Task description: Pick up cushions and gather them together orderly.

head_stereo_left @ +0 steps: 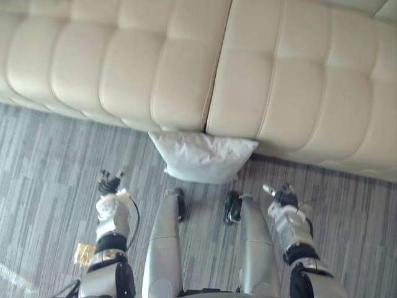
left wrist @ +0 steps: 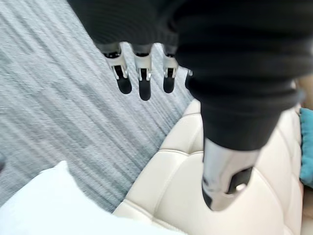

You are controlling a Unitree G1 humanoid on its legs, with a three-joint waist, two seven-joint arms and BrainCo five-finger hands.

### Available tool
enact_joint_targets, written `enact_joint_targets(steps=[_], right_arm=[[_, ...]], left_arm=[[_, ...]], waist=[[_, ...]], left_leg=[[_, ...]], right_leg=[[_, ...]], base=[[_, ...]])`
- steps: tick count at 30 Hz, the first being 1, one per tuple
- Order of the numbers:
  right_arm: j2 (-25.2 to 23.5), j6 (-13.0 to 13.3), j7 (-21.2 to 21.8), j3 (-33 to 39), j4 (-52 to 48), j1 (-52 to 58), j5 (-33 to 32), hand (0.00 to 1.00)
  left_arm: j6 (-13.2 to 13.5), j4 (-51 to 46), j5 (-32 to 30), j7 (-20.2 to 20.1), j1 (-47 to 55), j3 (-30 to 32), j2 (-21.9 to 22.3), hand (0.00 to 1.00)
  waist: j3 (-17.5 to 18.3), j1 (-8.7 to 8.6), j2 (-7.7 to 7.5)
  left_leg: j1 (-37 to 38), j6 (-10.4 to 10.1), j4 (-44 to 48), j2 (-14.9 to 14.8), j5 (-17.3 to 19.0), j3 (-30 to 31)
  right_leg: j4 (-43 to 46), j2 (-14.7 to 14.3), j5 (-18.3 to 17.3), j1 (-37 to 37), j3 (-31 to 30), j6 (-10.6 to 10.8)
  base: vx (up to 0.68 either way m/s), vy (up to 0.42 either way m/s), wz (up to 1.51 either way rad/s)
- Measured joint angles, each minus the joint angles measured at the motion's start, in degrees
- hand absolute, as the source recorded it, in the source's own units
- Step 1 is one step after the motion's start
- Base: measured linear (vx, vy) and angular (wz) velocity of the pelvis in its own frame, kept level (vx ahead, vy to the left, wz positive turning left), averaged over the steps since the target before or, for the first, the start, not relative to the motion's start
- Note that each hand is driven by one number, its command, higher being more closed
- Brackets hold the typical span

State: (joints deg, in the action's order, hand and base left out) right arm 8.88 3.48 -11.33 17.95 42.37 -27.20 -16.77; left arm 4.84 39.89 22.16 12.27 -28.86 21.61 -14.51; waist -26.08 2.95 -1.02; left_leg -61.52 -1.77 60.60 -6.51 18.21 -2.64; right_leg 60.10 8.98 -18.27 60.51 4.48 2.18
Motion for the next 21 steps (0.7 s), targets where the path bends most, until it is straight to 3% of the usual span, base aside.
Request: enact_joint_targets(steps=[5,12,13,14,21], right_arm=[[1.31,0.76,0.06,-0.92,-5.67,-8.97,-1.91,0.00],[0.69,2.03,-0.76,-7.33,-7.99,-19.65,-1.80,0.00],[0.44,2.15,-1.00,-7.76,-8.00,-20.32,-1.76,1.00],[-0.20,2.53,-1.44,-8.30,-8.01,-21.25,-1.71,1.00],[-3.04,2.88,-4.28,-10.10,-8.33,-21.46,-1.58,1.00]], left_arm=[[1.03,-3.33,0.48,-0.03,-8.99,-7.24,-2.22,0.00],[1.15,-3.46,0.40,0.68,-20.06,-14.86,-0.22,0.00],[1.23,-3.46,0.40,1.26,-20.72,-14.91,0.39,0.00],[1.81,-3.46,0.45,2.50,-21.90,-14.96,1.72,1.00],[2.41,-4.74,0.35,6.96,-22.17,-17.34,3.43,1.00]], waist=[[-3.40,0.25,-0.06],[-4.30,-0.19,0.01],[-4.41,-0.20,-0.02],[-4.94,-0.29,-0.03],[-5.28,-0.90,-0.01]], left_leg=[[-9.55,-0.14,3.51,-0.13,-0.91,0.42],[-18.47,-0.32,7.13,-0.29,-1.10,0.73],[-18.84,-0.32,7.35,-0.33,-1.10,0.70],[-19.39,-0.33,7.91,-0.51,-1.07,0.72],[-20.00,-0.49,7.79,-0.28,-1.19,1.15]], right_leg=[[3.96,0.03,0.50,9.67,-0.41,-0.70],[8.31,0.02,0.35,19.11,-1.01,-0.72],[8.58,0.00,0.35,19.54,-1.09,-0.72],[9.13,-0.10,0.31,20.14,-1.14,-0.68],[9.73,-0.02,-0.22,20.89,-0.96,-0.16]], base=[[-0.06,-0.026,0.03],[-0.03,-0.008,0.01],[-0.03,0.011,-0.03],[0.00,0.000,0.00],[-0.03,0.013,0.03]])
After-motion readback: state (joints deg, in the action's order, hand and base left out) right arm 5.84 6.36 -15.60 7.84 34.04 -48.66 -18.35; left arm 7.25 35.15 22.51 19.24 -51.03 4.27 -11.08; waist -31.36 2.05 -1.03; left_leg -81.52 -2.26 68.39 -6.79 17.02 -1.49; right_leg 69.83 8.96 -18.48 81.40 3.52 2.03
